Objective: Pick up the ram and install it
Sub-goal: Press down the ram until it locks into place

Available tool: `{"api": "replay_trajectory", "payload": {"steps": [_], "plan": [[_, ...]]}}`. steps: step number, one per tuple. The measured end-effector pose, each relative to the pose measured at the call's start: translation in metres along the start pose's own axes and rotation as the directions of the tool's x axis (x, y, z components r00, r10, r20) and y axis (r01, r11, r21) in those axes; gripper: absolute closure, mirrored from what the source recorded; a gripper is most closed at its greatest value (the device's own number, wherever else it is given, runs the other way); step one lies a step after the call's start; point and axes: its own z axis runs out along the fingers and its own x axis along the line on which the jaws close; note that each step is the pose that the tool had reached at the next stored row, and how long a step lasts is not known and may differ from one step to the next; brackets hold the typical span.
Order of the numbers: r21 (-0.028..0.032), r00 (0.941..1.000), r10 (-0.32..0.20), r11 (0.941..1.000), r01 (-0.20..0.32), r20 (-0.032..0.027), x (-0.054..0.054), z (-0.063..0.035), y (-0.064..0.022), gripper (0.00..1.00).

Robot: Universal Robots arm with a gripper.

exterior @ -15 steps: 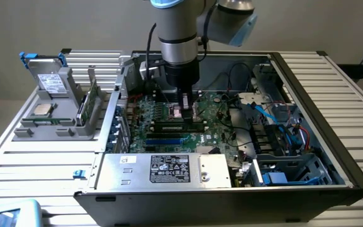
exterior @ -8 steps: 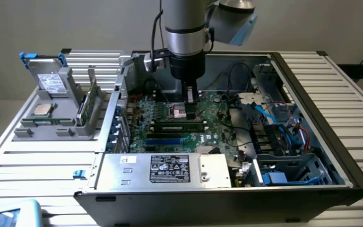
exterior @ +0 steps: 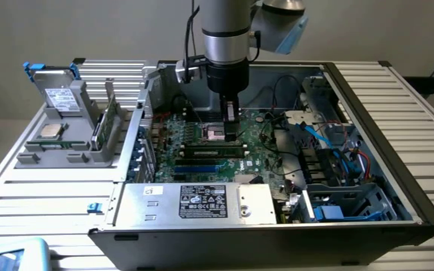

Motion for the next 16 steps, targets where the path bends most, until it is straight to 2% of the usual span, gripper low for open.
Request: {"api": "replay_trajectory", "payload": {"steps": [6,7,8,9,10,12,13,14,16], "plan": [[-0.0001,1.0000,0.001,1.0000,-0.001,-0.0001,0.0000,0.0000,0.0000,0.73],[-0.0001,1.0000,0.001,1.0000,-0.001,-0.0001,0.0000,0.0000,0.0000,0.75],[-0.0001,1.0000,0.001,1.0000,-0.001,-0.0001,0.0000,0.0000,0.0000,0.81],[-0.0001,1.0000,0.001,1.0000,-0.001,-0.0001,0.0000,0.0000,0.0000,0.81],[-0.0001,1.0000,0.001,1.0000,-0.001,-0.0001,0.0000,0.0000,0.0000,0.87],[-0.0004,1.0000,0.002,1.0000,-0.002,-0.0002,0.0000,0.0001,-0.0001,0.89],[-0.0058,1.0000,0.001,1.0000,-0.001,-0.0002,0.0000,0.0005,-0.0004,0.89],[-0.0182,1.0000,0.000,0.9998,0.000,-0.0004,-0.0001,0.0007,-0.0011,0.89],[-0.0525,1.0000,-0.004,0.9986,0.004,-0.0001,-0.0002,0.0014,-0.0043,0.89]]}}
